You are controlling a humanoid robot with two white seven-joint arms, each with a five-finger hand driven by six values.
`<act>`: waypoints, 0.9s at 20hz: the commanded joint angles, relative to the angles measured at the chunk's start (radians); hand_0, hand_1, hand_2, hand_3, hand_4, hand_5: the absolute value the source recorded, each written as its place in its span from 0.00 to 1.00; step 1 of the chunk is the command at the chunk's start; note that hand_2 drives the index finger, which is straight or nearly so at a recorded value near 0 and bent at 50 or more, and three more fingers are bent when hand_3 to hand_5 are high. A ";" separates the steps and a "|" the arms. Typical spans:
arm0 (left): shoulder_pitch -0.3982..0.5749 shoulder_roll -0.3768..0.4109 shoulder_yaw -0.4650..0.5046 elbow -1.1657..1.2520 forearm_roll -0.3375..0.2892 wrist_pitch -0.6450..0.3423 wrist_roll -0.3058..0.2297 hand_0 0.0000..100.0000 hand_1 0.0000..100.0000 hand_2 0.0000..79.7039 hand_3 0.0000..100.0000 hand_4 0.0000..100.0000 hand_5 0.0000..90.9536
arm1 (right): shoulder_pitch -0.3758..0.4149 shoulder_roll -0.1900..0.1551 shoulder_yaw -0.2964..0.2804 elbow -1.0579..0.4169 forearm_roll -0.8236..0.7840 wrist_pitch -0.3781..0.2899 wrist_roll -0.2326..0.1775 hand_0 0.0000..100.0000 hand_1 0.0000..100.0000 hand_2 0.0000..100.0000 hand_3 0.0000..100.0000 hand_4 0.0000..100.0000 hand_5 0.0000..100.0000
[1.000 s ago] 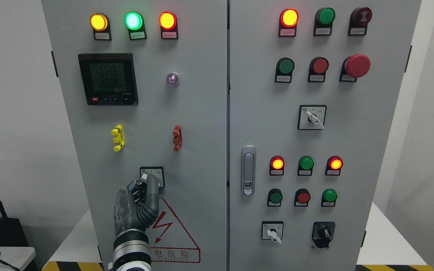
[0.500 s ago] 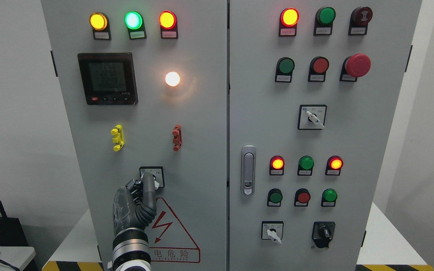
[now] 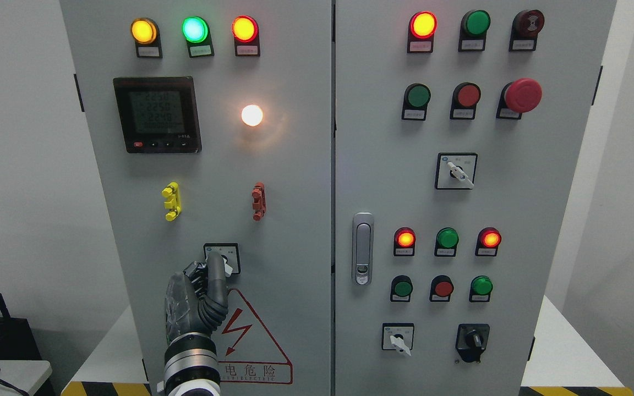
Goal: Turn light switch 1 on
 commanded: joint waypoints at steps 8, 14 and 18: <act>0.001 -0.001 0.000 0.000 0.001 -0.004 0.000 0.41 0.13 0.66 0.86 0.89 0.95 | -0.001 0.001 0.017 0.000 -0.025 0.001 -0.001 0.12 0.39 0.00 0.00 0.00 0.00; 0.009 -0.001 0.001 -0.006 0.001 -0.010 0.000 0.34 0.15 0.66 0.86 0.89 0.95 | 0.000 0.001 0.017 0.000 -0.025 -0.001 -0.001 0.12 0.39 0.00 0.00 0.00 0.00; 0.018 -0.001 0.001 -0.008 0.001 -0.013 0.000 0.33 0.15 0.66 0.86 0.89 0.95 | 0.000 -0.001 0.017 0.000 -0.025 0.001 -0.001 0.12 0.39 0.00 0.00 0.00 0.00</act>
